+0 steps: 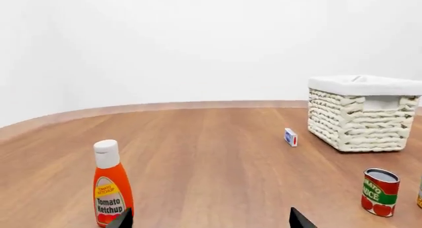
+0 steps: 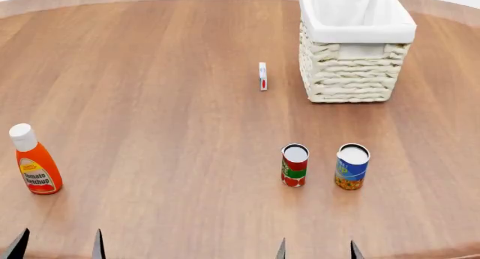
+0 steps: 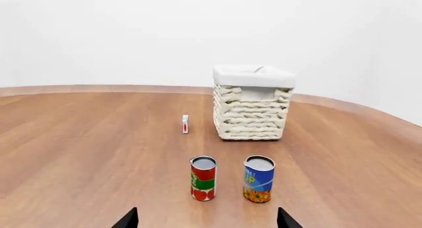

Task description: Pick up the ketchup, and put it in the basket.

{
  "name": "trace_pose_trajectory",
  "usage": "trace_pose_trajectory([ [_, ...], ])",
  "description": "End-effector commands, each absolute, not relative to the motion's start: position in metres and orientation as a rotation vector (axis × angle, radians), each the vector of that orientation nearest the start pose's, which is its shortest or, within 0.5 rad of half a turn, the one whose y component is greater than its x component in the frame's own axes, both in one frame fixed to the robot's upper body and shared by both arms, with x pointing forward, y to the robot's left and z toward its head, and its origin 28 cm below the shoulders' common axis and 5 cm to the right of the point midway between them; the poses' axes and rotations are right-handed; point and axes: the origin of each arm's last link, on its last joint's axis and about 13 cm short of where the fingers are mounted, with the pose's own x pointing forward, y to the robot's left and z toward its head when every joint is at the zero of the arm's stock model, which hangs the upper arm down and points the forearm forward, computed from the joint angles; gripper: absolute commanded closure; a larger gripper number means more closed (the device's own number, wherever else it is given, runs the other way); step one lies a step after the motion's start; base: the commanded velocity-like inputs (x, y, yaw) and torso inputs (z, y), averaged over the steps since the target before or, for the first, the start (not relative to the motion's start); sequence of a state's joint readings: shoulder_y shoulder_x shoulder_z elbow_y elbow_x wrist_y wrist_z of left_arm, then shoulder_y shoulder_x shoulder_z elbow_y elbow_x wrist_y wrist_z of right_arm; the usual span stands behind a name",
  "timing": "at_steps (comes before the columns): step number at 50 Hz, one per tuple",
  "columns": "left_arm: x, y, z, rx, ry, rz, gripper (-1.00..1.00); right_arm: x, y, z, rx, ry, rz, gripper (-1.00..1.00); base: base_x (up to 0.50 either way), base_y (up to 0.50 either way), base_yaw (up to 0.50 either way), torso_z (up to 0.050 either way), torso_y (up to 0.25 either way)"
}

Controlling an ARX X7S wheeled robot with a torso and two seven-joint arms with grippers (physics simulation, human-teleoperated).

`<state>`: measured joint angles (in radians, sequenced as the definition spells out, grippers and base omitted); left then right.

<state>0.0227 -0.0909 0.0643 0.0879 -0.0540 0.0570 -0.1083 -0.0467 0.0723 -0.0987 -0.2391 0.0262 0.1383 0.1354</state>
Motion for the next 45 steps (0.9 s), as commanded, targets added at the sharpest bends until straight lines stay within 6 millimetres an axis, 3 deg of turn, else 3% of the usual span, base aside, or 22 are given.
trace_pose_trajectory([
  [1, 0.197, 0.212, 0.052, 0.049, -0.196, 0.037, -1.00, 0.190, -0.090, 0.073, -0.043, -0.111, -0.037, -1.00, 0.00, 0.00, 0.00, 0.000, 0.000],
  [17, 0.182, 0.217, 0.086, 0.066, -0.310, 0.027, -1.00, 0.173, -0.084, 0.099, -0.066, -0.177, -0.025, -1.00, 0.00, 0.00, 0.00, 0.000, 0.000],
  [45, 0.175, 0.218, 0.090, 0.066, -0.334, 0.013, -1.00, 0.170, -0.083, 0.099, -0.075, -0.191, -0.019, -1.00, 0.00, 0.00, 0.00, 0.000, 0.000],
])
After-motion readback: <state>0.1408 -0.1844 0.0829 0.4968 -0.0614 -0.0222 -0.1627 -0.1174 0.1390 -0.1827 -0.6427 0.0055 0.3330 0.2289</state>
